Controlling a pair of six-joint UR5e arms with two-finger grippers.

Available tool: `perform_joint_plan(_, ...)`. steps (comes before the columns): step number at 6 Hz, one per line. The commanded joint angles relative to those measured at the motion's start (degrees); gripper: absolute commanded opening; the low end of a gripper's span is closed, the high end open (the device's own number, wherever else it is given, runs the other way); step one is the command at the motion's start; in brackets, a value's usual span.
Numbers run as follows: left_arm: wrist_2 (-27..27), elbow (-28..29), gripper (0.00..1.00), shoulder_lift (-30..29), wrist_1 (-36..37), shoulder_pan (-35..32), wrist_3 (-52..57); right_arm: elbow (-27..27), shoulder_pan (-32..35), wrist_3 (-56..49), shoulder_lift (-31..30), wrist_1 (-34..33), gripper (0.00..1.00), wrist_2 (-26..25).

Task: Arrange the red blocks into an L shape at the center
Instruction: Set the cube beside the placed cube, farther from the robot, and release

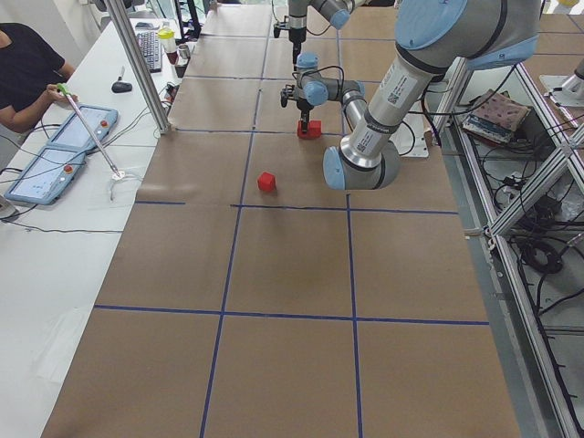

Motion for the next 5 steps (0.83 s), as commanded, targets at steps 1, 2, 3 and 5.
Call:
perform_joint_plan(1,-0.1,-0.1,0.02,0.0,0.0,0.2,0.0,0.0,0.0,0.0,0.1,0.0,1.00,0.0)
perform_joint_plan(2,-0.1,-0.2,0.03,0.1,0.0,0.3,0.0,0.1,0.0,0.1,0.1,0.0,1.00,0.0)
perform_joint_plan(3,-0.1,-0.3,0.03,0.0,0.0,0.3,0.0,0.1,0.0,0.1,0.1,0.0,1.00,0.0)
perform_joint_plan(5,-0.1,-0.3,0.06,0.0,0.0,0.4,0.0,0.2,0.0,0.1,0.1,0.0,1.00,0.0)
